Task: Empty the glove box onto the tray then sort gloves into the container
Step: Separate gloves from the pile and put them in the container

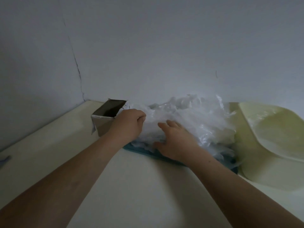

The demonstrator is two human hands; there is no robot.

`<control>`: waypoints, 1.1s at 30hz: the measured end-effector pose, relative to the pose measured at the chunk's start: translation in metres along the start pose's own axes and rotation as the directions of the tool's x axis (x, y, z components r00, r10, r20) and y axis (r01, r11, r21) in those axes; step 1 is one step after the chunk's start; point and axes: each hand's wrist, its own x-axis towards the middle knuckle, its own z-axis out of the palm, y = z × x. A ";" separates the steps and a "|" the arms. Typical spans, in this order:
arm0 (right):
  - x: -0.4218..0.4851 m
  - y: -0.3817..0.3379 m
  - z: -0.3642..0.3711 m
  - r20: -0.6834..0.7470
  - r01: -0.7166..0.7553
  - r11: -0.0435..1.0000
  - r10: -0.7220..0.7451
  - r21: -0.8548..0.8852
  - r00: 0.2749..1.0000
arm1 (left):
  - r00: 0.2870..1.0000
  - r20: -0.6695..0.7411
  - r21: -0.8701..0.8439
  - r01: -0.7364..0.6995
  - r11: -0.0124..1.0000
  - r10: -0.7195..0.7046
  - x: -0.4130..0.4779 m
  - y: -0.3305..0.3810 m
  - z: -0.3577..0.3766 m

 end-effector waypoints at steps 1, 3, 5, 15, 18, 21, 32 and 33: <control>0.003 0.006 0.000 0.016 -0.037 0.999 0.036 0.018 0.999 | 0.999 -0.038 -0.021 -0.013 1.000 0.013 -0.002 0.002 -0.006; 0.006 0.017 -0.002 0.021 -0.088 0.993 0.087 0.074 0.996 | 0.993 -0.120 -0.063 -0.007 0.998 -0.001 -0.006 0.010 -0.017; 0.004 0.021 -0.006 -0.010 -0.113 0.979 0.117 0.170 0.993 | 0.979 -0.203 -0.130 -0.015 0.991 -0.012 -0.009 0.022 -0.026; -0.017 0.003 -0.006 -0.335 0.109 0.889 0.052 0.445 0.941 | 0.978 0.143 -0.005 0.152 0.988 -0.150 0.002 0.022 0.017; -0.013 0.008 -0.003 -0.247 0.028 0.884 0.100 0.466 0.964 | 0.965 0.209 -0.014 0.164 0.986 -0.158 0.004 0.020 0.020; -0.003 0.011 -0.002 -0.192 -0.005 0.878 0.110 0.479 0.975 | 0.974 0.195 0.040 0.114 0.993 -0.119 0.009 0.013 0.021; 0.001 0.018 0.008 -0.242 0.033 0.820 0.131 0.572 0.961 | 0.981 -0.186 -0.166 0.030 0.986 -0.062 0.008 0.033 0.012; -0.001 0.016 0.005 -0.261 0.051 0.816 0.124 0.576 0.957 | 0.972 -0.229 -0.176 0.010 0.984 -0.051 0.008 0.038 0.006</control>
